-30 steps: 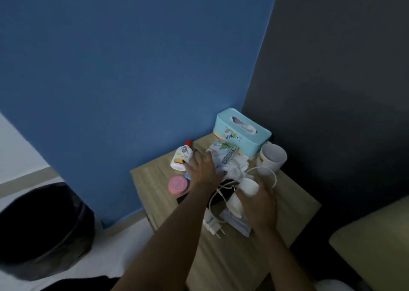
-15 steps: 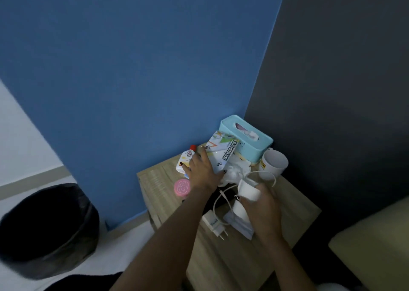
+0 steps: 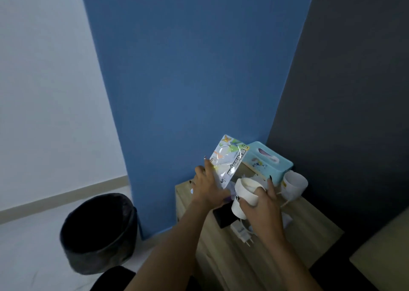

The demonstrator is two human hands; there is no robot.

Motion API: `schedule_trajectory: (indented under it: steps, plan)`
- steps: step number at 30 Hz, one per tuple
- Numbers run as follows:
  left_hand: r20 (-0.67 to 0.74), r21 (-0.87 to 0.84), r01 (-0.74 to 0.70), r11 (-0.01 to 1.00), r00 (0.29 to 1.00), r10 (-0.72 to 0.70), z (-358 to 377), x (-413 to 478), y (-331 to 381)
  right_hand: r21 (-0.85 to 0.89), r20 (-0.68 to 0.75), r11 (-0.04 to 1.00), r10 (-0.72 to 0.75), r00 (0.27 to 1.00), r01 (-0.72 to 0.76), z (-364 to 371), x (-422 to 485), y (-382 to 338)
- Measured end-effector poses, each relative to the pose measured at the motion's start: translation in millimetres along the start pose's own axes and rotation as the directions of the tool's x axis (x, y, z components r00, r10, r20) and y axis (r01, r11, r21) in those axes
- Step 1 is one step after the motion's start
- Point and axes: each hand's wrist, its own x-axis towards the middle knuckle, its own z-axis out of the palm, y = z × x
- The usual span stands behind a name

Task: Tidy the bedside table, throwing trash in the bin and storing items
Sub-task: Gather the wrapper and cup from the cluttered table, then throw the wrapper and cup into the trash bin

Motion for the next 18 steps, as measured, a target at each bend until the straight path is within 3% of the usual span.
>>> schedule_trajectory:
  steps: [6, 9, 12, 18]
  plan:
    - [-0.039, 0.083, 0.004, 0.997, 0.999, -0.001, -72.8, -31.6, -69.2, 0.062, 0.059, 0.985, -0.163, 0.985, 0.159, 49.8, -18.5, -71.6]
    - [-0.063, 0.130, 0.066, 0.989, 0.996, -0.058, -117.1, -53.8, -121.2, 0.127, 0.169, 0.974, -0.207, 0.964, 0.187, 79.9, -37.6, -109.5]
    - [-0.153, 0.094, 0.145, 0.985, 0.980, -0.130, -153.0, -79.7, -171.4, 0.195, 0.307, 0.956, -0.273, 0.912, 0.221, 116.3, -58.2, -146.7]
    - [-0.244, -0.002, 0.361, 0.932, 0.904, -0.351, -193.2, -111.1, -249.7, 0.248, 0.426, 0.886, -0.463, 0.777, 0.391, 195.8, -74.4, -206.5]
